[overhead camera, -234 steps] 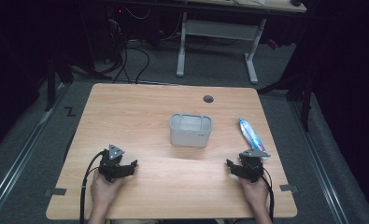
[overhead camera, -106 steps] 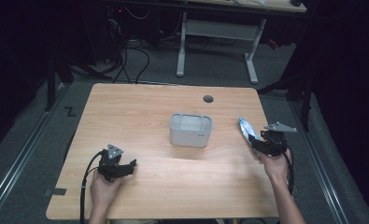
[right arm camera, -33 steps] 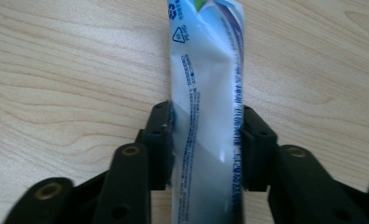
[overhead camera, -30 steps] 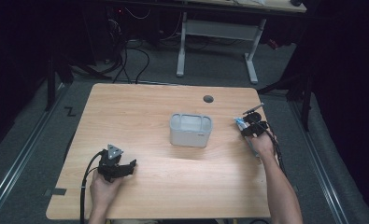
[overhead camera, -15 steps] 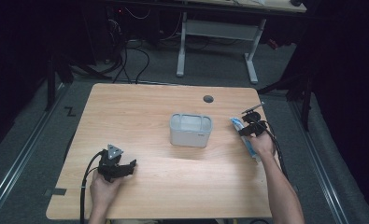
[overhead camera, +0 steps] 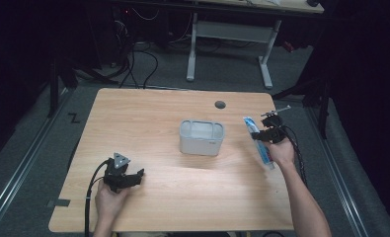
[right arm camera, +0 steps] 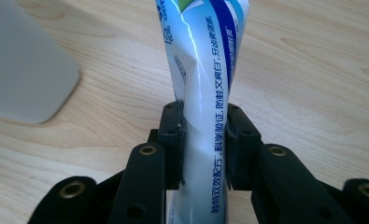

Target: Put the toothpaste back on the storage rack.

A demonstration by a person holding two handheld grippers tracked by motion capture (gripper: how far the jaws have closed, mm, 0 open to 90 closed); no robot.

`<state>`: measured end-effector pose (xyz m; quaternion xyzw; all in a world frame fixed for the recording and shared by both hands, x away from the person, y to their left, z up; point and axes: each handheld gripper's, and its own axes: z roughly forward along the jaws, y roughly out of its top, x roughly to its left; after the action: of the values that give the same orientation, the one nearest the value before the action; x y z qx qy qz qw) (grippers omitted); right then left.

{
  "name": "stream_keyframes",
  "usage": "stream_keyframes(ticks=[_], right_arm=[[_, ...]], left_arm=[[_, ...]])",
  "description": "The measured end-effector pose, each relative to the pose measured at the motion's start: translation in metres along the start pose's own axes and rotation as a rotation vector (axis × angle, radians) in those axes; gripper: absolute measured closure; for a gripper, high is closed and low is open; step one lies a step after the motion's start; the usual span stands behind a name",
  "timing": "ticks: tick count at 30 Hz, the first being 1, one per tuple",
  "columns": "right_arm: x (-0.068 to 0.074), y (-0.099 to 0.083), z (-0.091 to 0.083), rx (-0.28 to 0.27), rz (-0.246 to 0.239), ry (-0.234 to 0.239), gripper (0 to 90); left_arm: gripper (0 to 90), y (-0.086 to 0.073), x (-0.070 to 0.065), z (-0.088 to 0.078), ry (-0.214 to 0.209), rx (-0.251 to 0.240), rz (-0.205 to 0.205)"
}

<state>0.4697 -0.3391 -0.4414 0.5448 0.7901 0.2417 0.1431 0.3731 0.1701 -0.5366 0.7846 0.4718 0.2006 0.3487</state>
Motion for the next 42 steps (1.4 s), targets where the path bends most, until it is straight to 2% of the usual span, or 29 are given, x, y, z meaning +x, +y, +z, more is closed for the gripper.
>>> stream_keyframes(ticks=[1,11,18,28,32,35,42], right_arm=[[0.003,0.0,-0.005,-0.017,-0.006,0.016,72.0],[0.017,-0.004,-0.021,-0.087,-0.051,0.066,72.3],[0.022,-0.006,-0.03,-0.121,-0.055,0.108,72.3],[0.037,-0.006,-0.046,-0.203,-0.089,0.176,72.4],[0.041,-0.006,-0.051,-0.227,-0.096,0.193,72.5],[0.048,-0.003,-0.057,-0.264,-0.103,0.219,72.5],[0.06,0.003,-0.061,-0.295,-0.134,0.255,72.7]], left_arm=[[23.5,0.0,0.0,0.0,0.0,0.0,0.001],[23.5,0.0,0.0,0.0,0.002,-0.001,0.003],[23.5,0.0,0.0,0.0,0.002,-0.001,0.003],[23.5,0.0,0.0,0.0,0.003,-0.001,0.003],[23.5,0.0,0.0,0.0,0.003,-0.001,0.003],[23.5,0.0,0.0,0.0,0.003,-0.001,0.003],[23.5,0.0,0.0,0.0,0.003,-0.001,0.004]])
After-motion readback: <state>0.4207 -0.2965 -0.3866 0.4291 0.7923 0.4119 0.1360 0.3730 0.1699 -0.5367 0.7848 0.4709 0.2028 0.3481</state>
